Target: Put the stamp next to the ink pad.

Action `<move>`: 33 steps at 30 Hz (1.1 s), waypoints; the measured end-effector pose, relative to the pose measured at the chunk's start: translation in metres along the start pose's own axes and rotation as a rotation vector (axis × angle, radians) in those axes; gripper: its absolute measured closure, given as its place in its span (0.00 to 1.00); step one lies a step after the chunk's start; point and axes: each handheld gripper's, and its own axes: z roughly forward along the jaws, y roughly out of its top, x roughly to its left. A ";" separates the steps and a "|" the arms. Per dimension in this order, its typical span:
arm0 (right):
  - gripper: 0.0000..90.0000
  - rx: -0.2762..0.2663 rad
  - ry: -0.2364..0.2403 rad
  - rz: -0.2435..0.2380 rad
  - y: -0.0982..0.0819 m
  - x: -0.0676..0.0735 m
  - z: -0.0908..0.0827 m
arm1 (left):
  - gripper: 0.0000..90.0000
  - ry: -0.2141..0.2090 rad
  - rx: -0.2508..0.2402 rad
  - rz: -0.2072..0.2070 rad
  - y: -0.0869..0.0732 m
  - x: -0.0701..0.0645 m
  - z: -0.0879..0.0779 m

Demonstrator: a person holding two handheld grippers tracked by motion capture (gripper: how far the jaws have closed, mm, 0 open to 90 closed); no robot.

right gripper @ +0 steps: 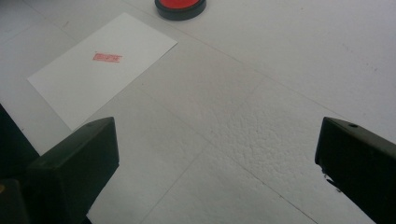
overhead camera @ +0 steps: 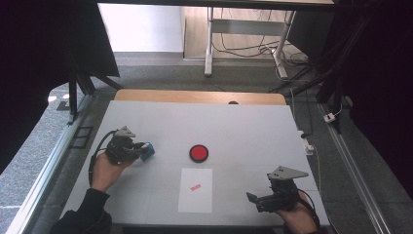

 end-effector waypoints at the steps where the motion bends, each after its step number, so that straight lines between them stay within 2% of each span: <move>1: 0.00 0.002 0.000 -0.001 0.000 0.000 0.000 | 0.78 0.003 0.006 -0.003 0.000 0.001 0.001; 11: 0.00 0.008 0.000 -0.004 0.000 0.001 0.001 | 0.78 0.013 0.041 0.004 -0.001 -0.001 0.010; 14: 0.00 0.011 0.000 -0.006 0.000 0.001 0.001 | 0.78 0.015 0.061 0.020 -0.001 -0.002 0.012; 20: 0.00 0.013 0.001 -0.008 0.000 0.001 0.001 | 0.77 0.008 0.064 0.019 -0.002 -0.002 0.013; 26: 0.01 0.019 -0.002 -0.016 0.000 0.002 0.001 | 0.67 0.003 0.042 0.003 -0.001 -0.001 0.010; 33: 0.01 0.017 -0.002 -0.015 0.000 0.002 0.001 | 0.51 -0.013 0.040 -0.002 0.002 -0.003 0.010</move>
